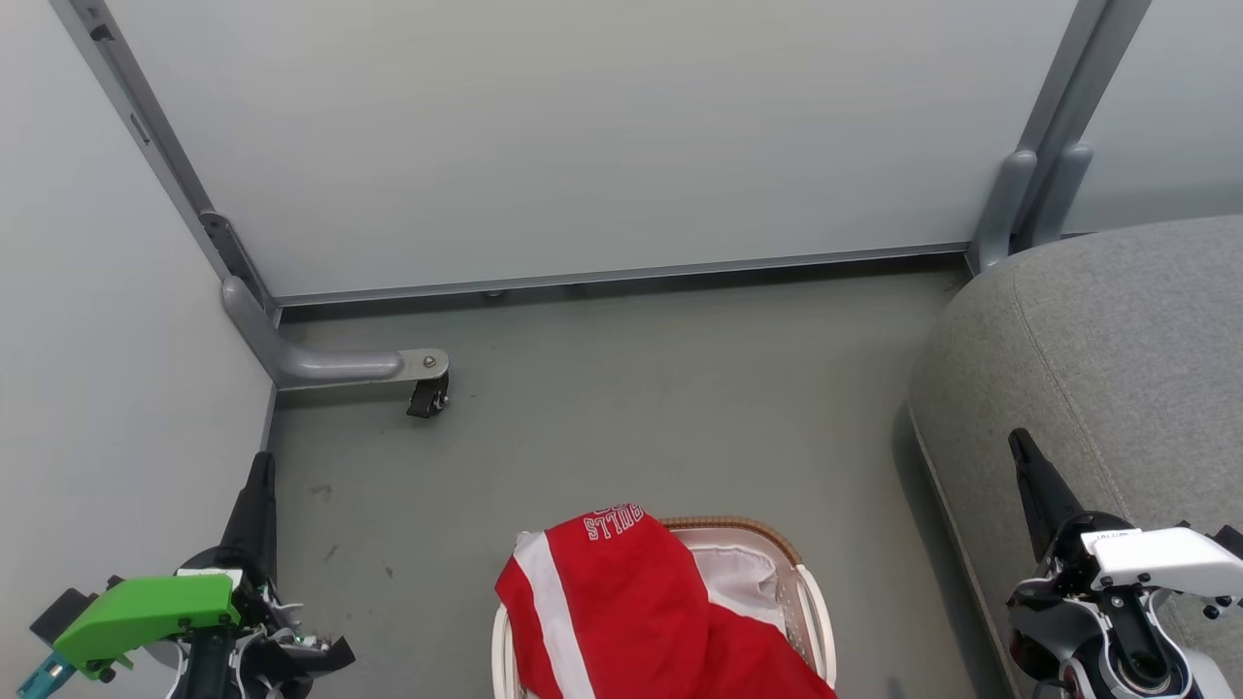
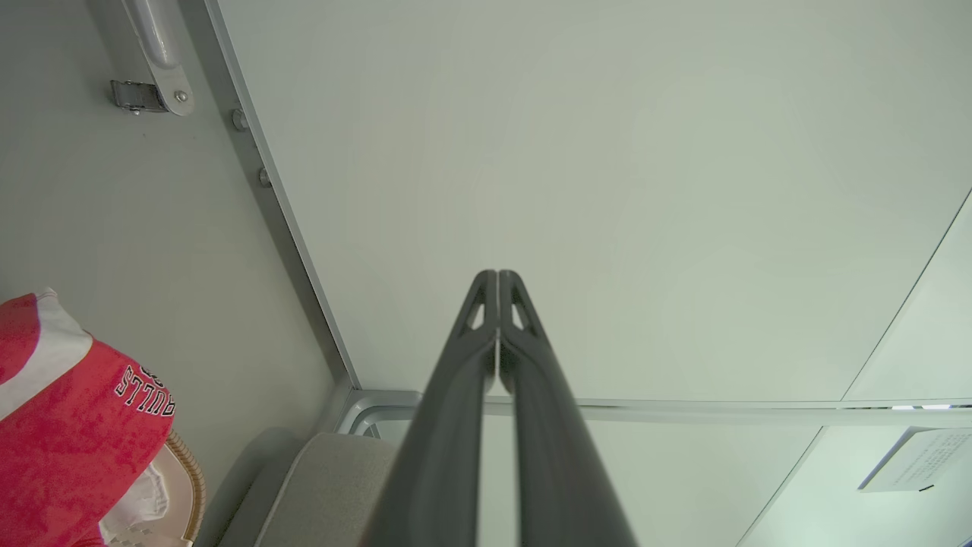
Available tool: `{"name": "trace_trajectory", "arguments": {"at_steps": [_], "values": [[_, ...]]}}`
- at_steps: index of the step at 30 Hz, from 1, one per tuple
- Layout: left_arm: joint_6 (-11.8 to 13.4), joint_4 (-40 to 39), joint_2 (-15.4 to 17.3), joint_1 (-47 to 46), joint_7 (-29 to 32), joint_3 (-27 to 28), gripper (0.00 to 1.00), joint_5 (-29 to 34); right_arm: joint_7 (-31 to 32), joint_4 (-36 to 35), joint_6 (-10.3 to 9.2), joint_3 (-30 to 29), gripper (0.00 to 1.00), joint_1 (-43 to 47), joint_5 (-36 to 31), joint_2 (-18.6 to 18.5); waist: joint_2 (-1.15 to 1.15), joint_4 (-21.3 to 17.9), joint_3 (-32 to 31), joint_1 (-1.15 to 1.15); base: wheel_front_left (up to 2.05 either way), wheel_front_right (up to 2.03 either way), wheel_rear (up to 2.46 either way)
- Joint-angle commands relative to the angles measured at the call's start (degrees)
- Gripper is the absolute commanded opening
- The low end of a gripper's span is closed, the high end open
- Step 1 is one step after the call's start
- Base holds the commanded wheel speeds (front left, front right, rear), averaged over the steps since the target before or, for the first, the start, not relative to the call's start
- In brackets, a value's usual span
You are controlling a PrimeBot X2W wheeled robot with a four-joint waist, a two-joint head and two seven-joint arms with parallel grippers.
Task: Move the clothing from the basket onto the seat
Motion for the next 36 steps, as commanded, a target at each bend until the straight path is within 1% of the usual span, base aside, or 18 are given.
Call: {"name": "trace_trajectory", "arguments": {"at_steps": [1, 24, 25, 28, 31, 33, 36], "values": [[-0.2, -0.1, 0.4, -0.6, 0.1, 0.0, 0.00, -0.2, 0.0, -0.2, 0.00, -0.1, 0.00, 0.6, 0.2, -0.3, 0.00, 0.0, 0.0, 0.00, 0.00, 0.00, 0.00], [-0.2, -0.1, 0.4, -0.6, 0.1, 0.0, 0.00, -0.2, 0.0, -0.2, 0.00, -0.1, 0.00, 0.6, 0.2, -0.3, 0.00, 0.0, 0.0, 0.00, 0.00, 0.00, 0.00], [0.0, 0.2, -0.1, 0.1, 0.0, 0.0, 1.00, 0.0, 0.0, 0.2, 0.00, 0.0, 1.00, 0.0, 0.0, 0.1, 0.00, 0.0, 0.0, 0.00, 0.00, 0.00, 0.00], [0.1, 1.7, -0.4, 1.0, -0.1, -0.1, 1.00, 0.0, 0.0, 1.5, -0.01, 0.1, 1.00, 0.6, -0.1, 0.5, 0.00, 0.0, 0.0, 0.00, 0.00, 0.00, 0.00], [0.1, 1.9, -0.3, 0.9, -1.0, -0.3, 1.00, 0.7, -0.8, 1.2, -0.01, 0.5, 1.00, 0.4, -0.8, 0.3, 0.00, 0.0, 0.1, 0.00, 0.00, 0.00, 0.00], [0.1, 2.0, -0.1, 0.8, -1.6, -0.5, 1.00, 1.6, -1.5, 1.2, -0.01, 1.0, 1.00, 0.3, -1.8, -0.1, 0.00, 0.0, 0.1, 0.00, 0.00, 0.00, 0.00], [0.1, 2.2, 0.2, 0.7, -2.5, -0.8, 1.00, 4.8, -2.4, 1.3, -0.01, 1.8, 1.00, 0.0, -4.2, -0.7, 0.00, 0.0, 0.2, 0.00, 0.00, 0.00, 0.00]]}}
